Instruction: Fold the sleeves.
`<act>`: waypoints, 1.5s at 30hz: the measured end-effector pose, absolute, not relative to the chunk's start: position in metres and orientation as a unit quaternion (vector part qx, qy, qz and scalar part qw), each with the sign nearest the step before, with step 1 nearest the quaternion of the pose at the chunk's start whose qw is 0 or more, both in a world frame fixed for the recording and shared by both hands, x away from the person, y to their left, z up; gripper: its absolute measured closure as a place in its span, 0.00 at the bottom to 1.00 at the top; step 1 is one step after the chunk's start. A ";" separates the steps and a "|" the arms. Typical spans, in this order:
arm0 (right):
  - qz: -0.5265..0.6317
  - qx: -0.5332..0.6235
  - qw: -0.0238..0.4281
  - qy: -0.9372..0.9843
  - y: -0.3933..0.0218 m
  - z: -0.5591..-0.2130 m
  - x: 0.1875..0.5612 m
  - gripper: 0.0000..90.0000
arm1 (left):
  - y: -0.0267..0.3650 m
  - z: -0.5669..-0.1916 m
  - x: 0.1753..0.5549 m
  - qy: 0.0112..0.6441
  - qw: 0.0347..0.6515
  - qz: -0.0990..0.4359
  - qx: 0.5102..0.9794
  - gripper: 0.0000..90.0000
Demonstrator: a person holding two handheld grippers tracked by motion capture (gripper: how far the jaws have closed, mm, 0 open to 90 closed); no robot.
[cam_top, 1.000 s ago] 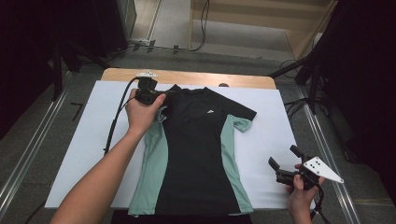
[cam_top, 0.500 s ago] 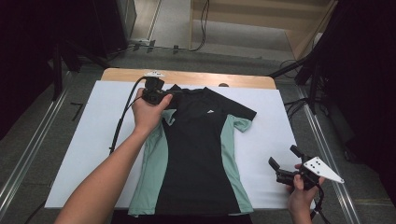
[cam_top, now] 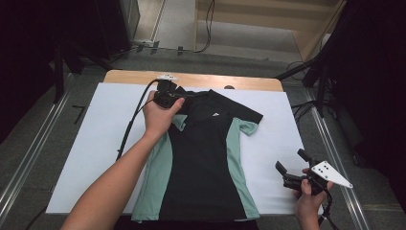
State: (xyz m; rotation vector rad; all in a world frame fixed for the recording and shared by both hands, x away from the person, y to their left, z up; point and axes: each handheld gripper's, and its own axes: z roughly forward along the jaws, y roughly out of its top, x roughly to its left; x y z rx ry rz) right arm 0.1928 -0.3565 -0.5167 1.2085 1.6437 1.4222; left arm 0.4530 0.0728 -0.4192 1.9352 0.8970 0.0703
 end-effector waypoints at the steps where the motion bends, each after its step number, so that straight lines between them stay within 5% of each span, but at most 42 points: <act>1: 0.542 0.461 0.322 0.625 -0.357 -0.517 0.193 0.00 | 0.072 -0.420 0.453 0.368 0.482 0.028 0.794 0.98; 26: 0.543 0.460 0.322 0.624 -0.357 -0.517 0.193 0.00 | 0.037 -0.457 0.457 0.375 0.456 0.000 0.807 0.98; 45: 0.543 0.460 0.323 0.624 -0.357 -0.517 0.194 0.00 | 0.025 -0.481 0.452 0.372 0.410 0.028 0.832 0.98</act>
